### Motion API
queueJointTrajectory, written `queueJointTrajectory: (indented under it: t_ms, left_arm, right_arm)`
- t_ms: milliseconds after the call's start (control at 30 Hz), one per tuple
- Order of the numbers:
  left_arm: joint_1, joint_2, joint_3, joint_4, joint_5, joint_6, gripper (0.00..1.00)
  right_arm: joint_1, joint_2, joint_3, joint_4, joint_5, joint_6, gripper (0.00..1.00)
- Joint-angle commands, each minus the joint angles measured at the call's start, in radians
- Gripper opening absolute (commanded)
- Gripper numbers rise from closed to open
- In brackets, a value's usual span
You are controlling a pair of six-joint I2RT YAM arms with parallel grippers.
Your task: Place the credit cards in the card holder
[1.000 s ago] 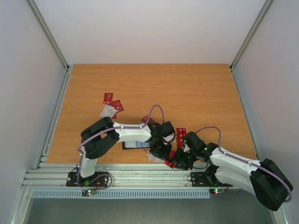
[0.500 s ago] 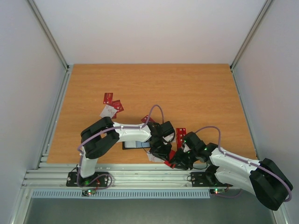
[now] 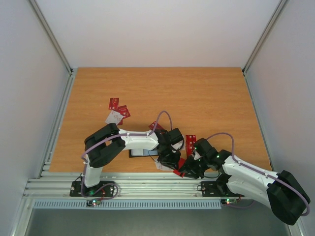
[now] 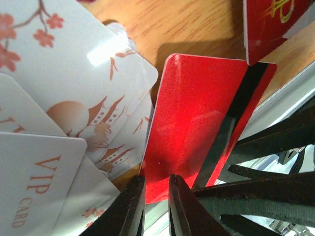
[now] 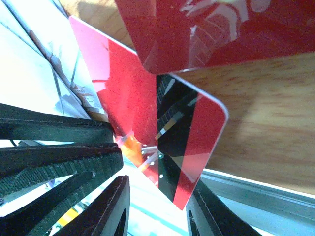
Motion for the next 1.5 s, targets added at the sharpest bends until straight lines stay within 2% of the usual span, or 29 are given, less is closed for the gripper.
queueJointTrajectory:
  t_ms: [0, 467, 833, 967, 1267, 1467]
  left_arm:
    - [-0.025, 0.013, -0.029, 0.037, 0.005, -0.008, 0.17]
    - [-0.024, -0.005, -0.04, 0.025, 0.002, 0.005, 0.17]
    - [-0.019, -0.045, -0.038, -0.002, -0.038, 0.029, 0.17]
    - [-0.016, -0.09, -0.036, -0.018, -0.078, 0.047, 0.17]
    - [0.017, -0.237, -0.032, -0.059, -0.133, 0.055, 0.27]
    - [0.115, -0.445, -0.062, -0.123, -0.174, 0.089, 0.42]
  right_arm:
    - [0.002, -0.009, 0.062, 0.071, -0.018, -0.014, 0.32]
    - [0.042, 0.097, 0.084, 0.15, -0.009, -0.008, 0.22]
    - [0.06, 0.088, 0.104, 0.079, 0.017, -0.019, 0.01]
    - [0.062, 0.067, 0.118, 0.039, 0.01, -0.024, 0.01]
    - [0.061, 0.014, 0.232, -0.14, -0.007, -0.091, 0.01]
    - [0.062, 0.039, 0.372, -0.202, -0.039, -0.191, 0.01]
